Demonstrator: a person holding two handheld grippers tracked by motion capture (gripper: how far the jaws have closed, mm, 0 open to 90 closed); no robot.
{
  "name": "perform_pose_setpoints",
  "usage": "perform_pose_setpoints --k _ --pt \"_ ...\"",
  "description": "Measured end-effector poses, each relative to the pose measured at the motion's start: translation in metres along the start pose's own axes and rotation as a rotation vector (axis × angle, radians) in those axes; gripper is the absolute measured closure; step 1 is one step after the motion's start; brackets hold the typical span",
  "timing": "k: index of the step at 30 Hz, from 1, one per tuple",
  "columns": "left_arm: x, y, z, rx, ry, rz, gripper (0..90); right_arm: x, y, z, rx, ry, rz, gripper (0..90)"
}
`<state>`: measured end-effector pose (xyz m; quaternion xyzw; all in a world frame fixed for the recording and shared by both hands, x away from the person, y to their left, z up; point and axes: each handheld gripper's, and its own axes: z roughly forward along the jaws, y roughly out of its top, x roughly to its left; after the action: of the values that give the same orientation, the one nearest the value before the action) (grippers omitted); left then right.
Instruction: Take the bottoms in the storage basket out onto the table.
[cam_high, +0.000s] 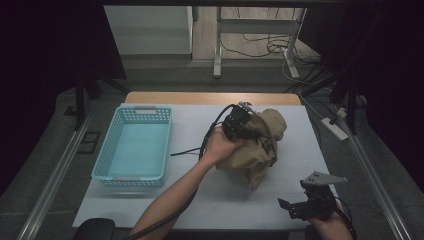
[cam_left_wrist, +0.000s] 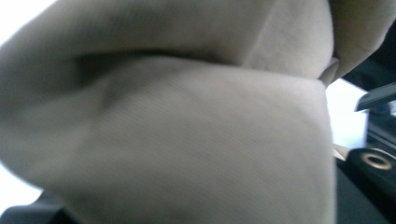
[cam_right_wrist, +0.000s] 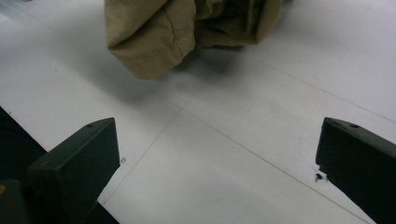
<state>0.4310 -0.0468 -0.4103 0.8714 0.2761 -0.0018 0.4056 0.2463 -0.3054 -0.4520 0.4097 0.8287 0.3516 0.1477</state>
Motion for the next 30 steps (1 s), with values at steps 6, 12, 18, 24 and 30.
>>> perform_pose_setpoints --k 6,12,18,24,30 --pt "0.010 -0.008 -0.005 0.018 0.064 -0.002 75.1 0.000 0.000 0.000 0.001 -0.002 -0.003 0.1" --pt "0.023 -0.021 -0.011 0.060 0.149 -0.021 74.8 0.000 0.000 0.000 0.001 -0.002 -0.002 0.1" --pt "0.036 -0.038 -0.018 0.070 0.197 -0.052 74.7 0.001 0.000 0.000 0.001 -0.002 -0.003 0.1" --pt "0.046 -0.049 -0.020 0.118 0.236 -0.065 74.2 0.001 0.000 0.001 0.002 -0.003 -0.004 0.1" --pt "0.049 -0.059 -0.017 0.142 0.242 -0.053 73.4 0.001 0.000 0.001 0.003 -0.003 -0.003 0.1"
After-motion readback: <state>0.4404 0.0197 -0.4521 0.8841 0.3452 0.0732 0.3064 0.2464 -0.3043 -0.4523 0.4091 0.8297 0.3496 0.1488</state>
